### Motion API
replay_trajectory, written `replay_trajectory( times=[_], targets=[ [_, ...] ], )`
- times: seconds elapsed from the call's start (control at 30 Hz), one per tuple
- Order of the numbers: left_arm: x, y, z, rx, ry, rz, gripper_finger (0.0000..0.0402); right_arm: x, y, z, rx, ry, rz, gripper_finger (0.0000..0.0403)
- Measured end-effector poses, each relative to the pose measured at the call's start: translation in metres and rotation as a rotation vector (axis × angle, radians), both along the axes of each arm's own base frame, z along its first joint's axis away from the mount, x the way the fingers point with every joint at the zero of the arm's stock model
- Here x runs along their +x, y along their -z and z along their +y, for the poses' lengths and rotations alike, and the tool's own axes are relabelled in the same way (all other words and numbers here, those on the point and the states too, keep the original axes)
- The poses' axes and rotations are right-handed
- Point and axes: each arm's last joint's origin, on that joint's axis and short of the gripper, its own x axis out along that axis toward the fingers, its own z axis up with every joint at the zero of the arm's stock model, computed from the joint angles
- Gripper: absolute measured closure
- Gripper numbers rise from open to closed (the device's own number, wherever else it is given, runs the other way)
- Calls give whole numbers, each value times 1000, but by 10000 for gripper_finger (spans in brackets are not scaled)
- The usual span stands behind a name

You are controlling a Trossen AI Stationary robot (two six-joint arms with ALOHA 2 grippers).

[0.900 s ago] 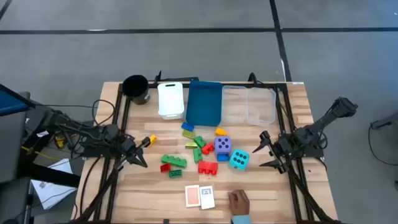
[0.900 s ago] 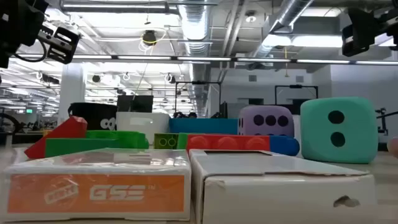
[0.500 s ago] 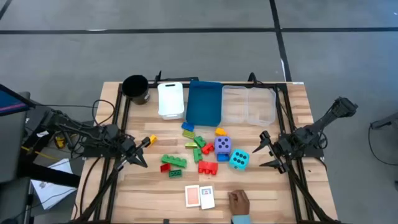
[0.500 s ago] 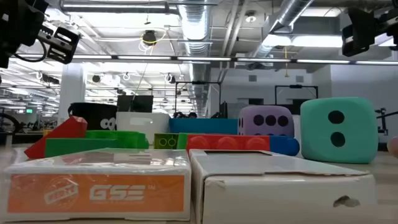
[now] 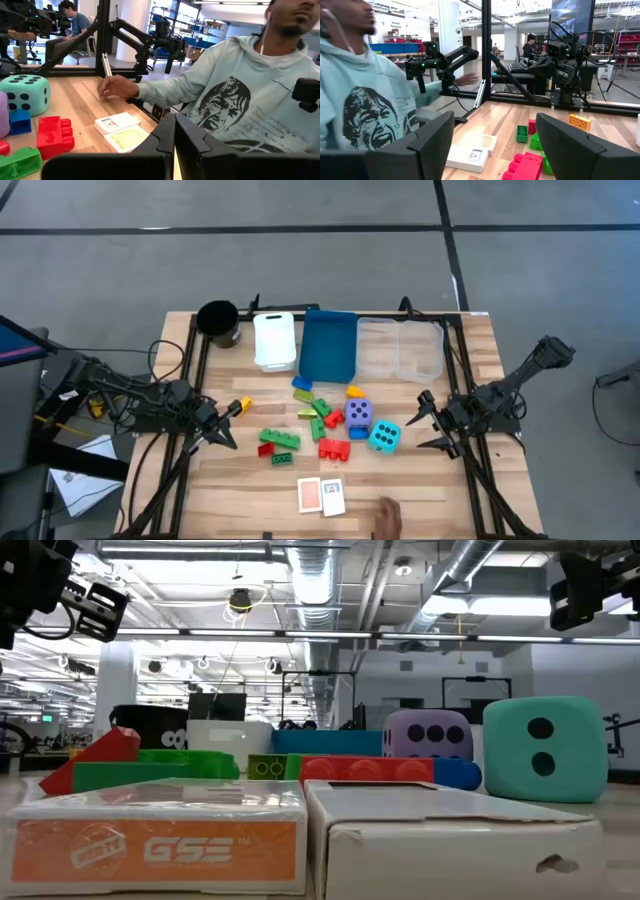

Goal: Pick & Place Toys

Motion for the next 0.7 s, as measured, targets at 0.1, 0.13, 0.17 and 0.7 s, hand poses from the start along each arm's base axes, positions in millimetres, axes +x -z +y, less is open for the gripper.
replay_trajectory(
  times=[0.1, 0.13, 0.17, 0.7],
  targets=[
    [0, 0, 0, 0, 0, 0, 402, 0, 0, 0, 0, 0, 0, 127],
    [0, 0, 0, 0, 0, 0, 402, 0, 0, 0, 0, 0, 0, 127],
    [0, 0, 0, 0, 0, 0, 401, 0, 0, 0, 0, 0, 0, 127],
    [0, 0, 0, 0, 0, 1, 402, 0, 0, 1, 13, -32, 8, 127]
  ],
)
